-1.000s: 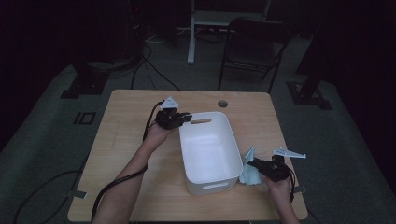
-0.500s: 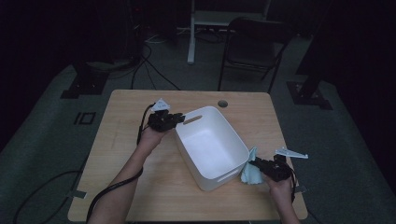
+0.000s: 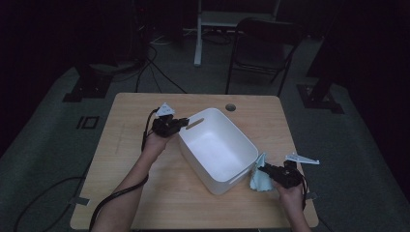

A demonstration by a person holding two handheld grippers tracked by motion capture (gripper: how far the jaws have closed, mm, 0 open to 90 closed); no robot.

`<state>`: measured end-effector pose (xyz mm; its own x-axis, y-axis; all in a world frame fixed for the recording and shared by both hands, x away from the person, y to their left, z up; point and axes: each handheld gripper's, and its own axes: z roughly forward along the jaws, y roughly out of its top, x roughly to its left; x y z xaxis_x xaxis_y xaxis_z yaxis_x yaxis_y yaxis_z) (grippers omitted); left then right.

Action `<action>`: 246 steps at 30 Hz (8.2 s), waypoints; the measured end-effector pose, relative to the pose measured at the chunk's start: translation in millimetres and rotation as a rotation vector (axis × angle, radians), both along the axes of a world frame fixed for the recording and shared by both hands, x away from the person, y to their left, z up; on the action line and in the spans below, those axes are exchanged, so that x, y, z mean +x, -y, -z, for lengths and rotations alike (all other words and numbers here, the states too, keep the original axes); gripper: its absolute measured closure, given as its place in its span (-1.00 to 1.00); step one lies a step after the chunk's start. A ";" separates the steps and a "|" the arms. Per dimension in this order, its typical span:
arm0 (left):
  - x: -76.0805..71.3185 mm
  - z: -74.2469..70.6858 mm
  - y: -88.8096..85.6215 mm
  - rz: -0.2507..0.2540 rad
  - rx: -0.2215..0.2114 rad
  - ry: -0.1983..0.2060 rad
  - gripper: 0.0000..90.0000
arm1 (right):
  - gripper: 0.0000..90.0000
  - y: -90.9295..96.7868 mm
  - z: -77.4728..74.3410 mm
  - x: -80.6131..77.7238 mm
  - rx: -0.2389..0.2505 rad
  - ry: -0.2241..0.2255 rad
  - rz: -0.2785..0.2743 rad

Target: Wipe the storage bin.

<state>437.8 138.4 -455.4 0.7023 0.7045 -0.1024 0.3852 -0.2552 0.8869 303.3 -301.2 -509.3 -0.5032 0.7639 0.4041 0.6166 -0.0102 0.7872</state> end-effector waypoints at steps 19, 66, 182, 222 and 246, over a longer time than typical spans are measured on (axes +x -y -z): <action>-50.0 -1.9 -44.9 -0.218 0.042 -0.007 0.92 | 0.84 -16.9 -4.6 0.8 -0.005 0.002 -0.060; -109.3 -1.3 -57.4 -0.242 0.094 0.019 0.84 | 0.85 -72.4 -4.1 25.6 -0.019 0.047 -0.102; -115.7 4.9 -38.1 -0.360 0.104 0.043 0.80 | 0.84 -95.7 -16.5 -47.6 -0.030 0.100 -0.209; -115.5 3.6 -32.4 -0.346 0.117 0.033 0.79 | 0.85 -73.6 -35.5 -11.1 -0.013 0.135 -0.102; -115.9 3.1 -32.9 -0.305 0.087 -0.011 0.45 | 0.84 -57.7 -32.1 24.6 -0.048 0.115 -0.017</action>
<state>322.0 171.3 -458.5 0.4566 0.8888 -0.0386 0.4652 -0.2016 0.8619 327.9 -243.4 -477.1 -0.5569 0.7721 0.3060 0.5223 0.0391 0.8518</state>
